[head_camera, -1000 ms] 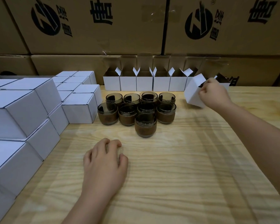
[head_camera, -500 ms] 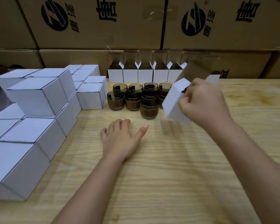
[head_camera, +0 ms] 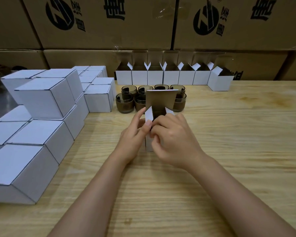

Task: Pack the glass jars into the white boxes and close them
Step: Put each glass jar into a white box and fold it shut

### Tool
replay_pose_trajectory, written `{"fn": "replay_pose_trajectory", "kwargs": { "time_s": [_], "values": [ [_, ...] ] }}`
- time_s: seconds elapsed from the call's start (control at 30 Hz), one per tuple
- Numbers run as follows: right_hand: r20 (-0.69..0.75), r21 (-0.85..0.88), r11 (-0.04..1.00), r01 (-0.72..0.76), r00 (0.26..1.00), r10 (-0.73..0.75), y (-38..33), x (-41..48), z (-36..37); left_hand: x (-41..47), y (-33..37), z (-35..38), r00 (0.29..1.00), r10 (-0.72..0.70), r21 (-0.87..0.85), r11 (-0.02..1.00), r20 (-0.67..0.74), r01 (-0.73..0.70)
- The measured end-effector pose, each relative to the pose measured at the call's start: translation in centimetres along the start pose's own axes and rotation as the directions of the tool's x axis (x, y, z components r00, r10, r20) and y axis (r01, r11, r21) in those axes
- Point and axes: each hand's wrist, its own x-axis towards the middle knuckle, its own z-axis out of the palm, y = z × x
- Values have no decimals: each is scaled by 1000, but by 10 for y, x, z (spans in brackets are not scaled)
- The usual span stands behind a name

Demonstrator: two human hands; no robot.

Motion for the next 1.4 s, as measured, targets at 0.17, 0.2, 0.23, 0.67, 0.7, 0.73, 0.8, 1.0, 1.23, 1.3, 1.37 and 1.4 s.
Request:
{"fn": "replay_pose_trajectory", "kwargs": {
  "time_s": [0.17,0.2,0.23,0.67,0.7,0.73,0.8,1.0,1.23,1.3,1.37,1.4],
  "values": [
    [-288,64,998,-19,957,37,14,-4,5,-1,0,1,999,44,-38,998,-30,-45],
    [-297,98,993,-69,950,96,19,-5,7,-1,0,1,998,49,-45,998,-34,-50],
    [-278,153,980,-125,946,164,24,-7,10,-1,0,1,998,53,-51,997,-37,-55],
    [-71,718,568,-402,769,635,53,-20,30,-3,0,1,985,155,116,983,-78,-145],
    [-23,739,534,-411,776,630,55,-20,31,-4,0,2,982,176,151,975,-65,-165],
    [21,750,514,-416,792,610,56,-20,31,-5,0,3,976,211,191,962,-54,-197],
    [63,748,522,-409,828,557,55,-20,33,-7,1,4,955,294,265,924,-36,-274],
    [169,769,469,-435,845,507,55,-19,31,-8,4,4,944,302,202,941,-132,-273],
    [261,776,384,-501,808,528,58,-19,29,-3,-1,0,955,111,-165,973,-274,-160],
    [276,757,396,-519,804,526,58,-19,30,-2,1,-1,973,79,-280,950,-215,-139],
    [296,742,400,-538,799,524,59,-20,30,-3,5,-2,988,88,-357,925,-130,-129],
    [305,739,398,-543,797,522,59,-20,29,-3,7,-2,992,94,-368,922,-84,-118]
  ]
}}
